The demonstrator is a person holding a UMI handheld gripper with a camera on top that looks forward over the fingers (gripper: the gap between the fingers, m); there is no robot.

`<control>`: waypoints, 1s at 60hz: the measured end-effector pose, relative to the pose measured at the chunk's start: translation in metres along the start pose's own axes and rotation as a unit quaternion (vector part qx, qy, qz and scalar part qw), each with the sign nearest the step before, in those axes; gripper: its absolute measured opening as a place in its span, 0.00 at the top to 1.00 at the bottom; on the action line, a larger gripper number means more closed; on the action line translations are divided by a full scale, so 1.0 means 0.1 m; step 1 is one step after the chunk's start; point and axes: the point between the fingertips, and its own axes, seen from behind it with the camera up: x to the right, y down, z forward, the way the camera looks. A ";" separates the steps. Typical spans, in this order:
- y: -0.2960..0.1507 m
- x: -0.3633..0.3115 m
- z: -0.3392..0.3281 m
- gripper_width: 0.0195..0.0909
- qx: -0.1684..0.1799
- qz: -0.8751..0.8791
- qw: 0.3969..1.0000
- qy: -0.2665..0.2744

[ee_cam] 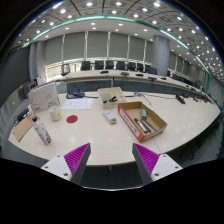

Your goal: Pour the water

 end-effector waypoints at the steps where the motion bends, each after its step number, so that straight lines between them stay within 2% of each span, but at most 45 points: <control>1: 0.00 -0.02 0.00 0.07 -0.001 -0.001 1.000 -0.003; 15: 0.17 -0.70 0.13 0.06 -0.007 -0.016 0.999 -0.050; 33: 0.53 -2.25 0.31 0.06 -0.003 -0.062 0.990 -0.130; 43: 0.53 -3.10 0.64 0.06 0.026 -0.065 0.987 -0.144; 55: 0.32 -3.79 1.29 0.06 0.073 -0.056 0.987 -0.132; 60: 0.27 -3.93 1.60 0.07 0.081 -0.051 0.989 -0.114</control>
